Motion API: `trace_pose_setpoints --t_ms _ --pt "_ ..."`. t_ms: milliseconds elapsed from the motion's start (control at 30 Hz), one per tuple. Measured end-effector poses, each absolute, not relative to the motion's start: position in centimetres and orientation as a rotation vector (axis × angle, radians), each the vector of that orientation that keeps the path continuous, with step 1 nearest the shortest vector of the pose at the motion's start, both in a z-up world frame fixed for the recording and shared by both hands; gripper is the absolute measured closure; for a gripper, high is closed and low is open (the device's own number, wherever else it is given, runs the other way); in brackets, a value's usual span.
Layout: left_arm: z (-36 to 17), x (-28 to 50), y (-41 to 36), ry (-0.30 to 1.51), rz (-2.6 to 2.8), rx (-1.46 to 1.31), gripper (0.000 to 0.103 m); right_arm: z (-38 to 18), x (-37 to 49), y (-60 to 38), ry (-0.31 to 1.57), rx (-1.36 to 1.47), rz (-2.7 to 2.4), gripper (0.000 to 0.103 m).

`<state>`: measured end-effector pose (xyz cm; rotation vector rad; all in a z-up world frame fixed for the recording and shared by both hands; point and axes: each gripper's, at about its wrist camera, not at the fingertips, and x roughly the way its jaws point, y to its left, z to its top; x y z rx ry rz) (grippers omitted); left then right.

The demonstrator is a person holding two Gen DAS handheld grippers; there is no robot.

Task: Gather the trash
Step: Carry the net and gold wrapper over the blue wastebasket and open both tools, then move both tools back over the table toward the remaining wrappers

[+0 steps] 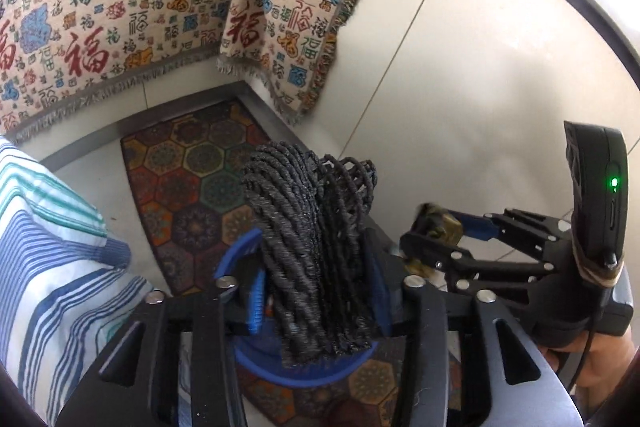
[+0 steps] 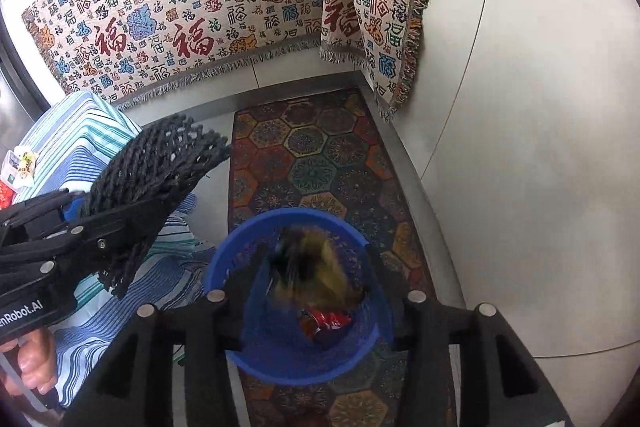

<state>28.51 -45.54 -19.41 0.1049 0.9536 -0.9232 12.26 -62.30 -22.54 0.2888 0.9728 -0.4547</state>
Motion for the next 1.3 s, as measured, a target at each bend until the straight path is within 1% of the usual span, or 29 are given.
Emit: trace_pose_setpoints --t_ms 33,100,233,433,533,967,1167,1200,1233,1300 --pt "-19.4 28.5 -45.6 0.950 -0.923 0.103 0.048 -22.5 12.2 -62.4 0.972 0.290 -0.454 0.055" --pt "-19.3 28.6 -45.8 0.940 -0.921 0.103 0.042 -22.5 12.0 -62.4 0.968 0.293 -0.456 0.054" --pt "-19.2 28.7 -46.2 0.931 -0.920 0.105 0.035 -22.3 11.7 -62.3 0.960 0.294 -0.460 0.054" --pt "-19.0 28.8 -46.7 0.926 -0.928 0.109 0.035 -22.2 11.3 -62.8 0.956 0.306 -0.460 0.053" --pt "-18.9 28.7 -46.6 0.923 -0.927 0.108 0.033 -22.2 11.1 -63.0 0.956 0.311 -0.456 0.053" --pt "-18.1 27.7 -45.7 0.906 -0.927 0.114 0.033 -21.9 10.8 -62.6 0.947 0.315 -0.442 0.053" --pt "-16.3 26.1 -40.1 0.886 -0.884 0.076 0.032 -20.2 11.5 -60.7 0.888 0.267 -0.430 0.053" --pt "-15.9 25.7 -38.5 0.877 -0.871 0.068 0.031 -19.9 11.8 -60.0 0.877 0.250 -0.426 0.053" --pt "-15.5 25.2 -36.9 0.868 -0.854 0.064 0.027 -19.6 12.1 -59.4 0.866 0.234 -0.418 0.053" --pt "-14.8 24.3 -33.4 0.849 -0.817 0.061 0.022 -19.0 12.9 -57.7 0.848 0.205 -0.389 0.053"
